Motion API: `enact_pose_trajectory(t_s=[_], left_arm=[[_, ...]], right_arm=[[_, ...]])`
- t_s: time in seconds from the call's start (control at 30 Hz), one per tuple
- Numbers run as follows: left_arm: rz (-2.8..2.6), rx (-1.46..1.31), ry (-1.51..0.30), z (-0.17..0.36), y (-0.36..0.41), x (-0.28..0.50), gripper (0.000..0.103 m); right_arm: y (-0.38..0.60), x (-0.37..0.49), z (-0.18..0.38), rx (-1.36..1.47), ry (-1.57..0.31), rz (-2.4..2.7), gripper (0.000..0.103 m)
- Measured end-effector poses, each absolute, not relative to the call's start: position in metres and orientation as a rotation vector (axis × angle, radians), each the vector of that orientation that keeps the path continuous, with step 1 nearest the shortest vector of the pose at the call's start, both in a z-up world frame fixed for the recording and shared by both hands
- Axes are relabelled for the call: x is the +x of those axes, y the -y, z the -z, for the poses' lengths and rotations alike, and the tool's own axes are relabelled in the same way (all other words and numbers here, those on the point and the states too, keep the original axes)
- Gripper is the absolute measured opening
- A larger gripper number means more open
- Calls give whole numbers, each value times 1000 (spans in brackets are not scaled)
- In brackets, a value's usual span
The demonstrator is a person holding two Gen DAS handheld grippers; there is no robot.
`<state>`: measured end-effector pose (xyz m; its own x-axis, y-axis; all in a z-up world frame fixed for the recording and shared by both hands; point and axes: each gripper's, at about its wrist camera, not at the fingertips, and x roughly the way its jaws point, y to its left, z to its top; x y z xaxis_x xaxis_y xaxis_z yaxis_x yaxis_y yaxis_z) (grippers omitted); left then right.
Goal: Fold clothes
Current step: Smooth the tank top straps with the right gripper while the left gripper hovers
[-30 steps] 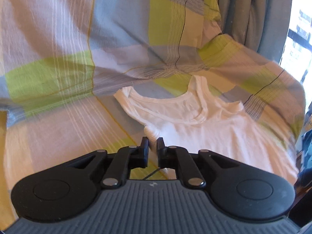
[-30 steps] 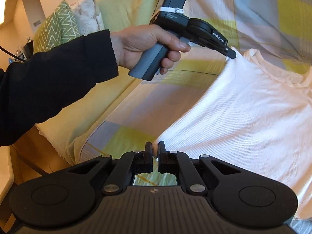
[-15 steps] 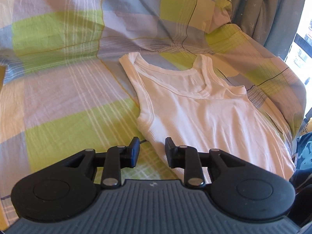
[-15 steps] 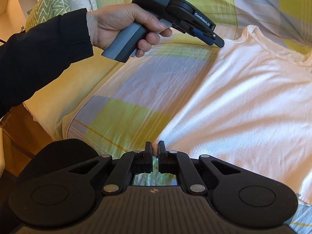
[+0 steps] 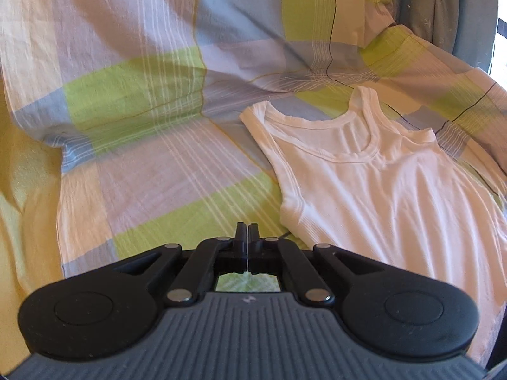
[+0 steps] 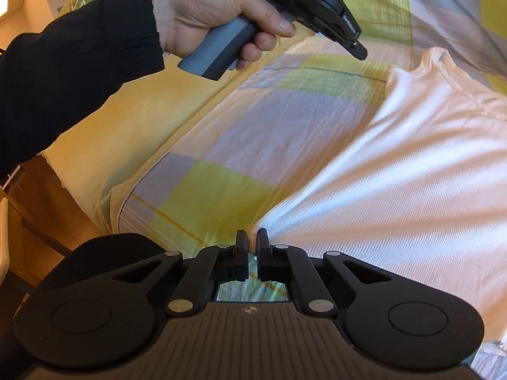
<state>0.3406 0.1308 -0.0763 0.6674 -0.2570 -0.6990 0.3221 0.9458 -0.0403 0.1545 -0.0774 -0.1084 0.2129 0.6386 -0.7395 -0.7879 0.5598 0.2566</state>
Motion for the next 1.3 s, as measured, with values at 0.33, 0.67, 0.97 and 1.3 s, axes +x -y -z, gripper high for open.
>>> enact_pose_trajectory(t_s=[0.33,0.67,0.97,1.3], left_arm=[[458,116,-749,66,-75,299,12],[558,189,-751,73,-2,310,18],[534,251,-732,87,10,338,22],[465,248,-737,92,-15,354,22]], right_arm=[[160,157,62,-86,-838,-768,19],[269,260,69,-196,-807,-435,31],[254,397,92,-371,-652,-562,48],[288,450,105,-157,-847,-574,5]])
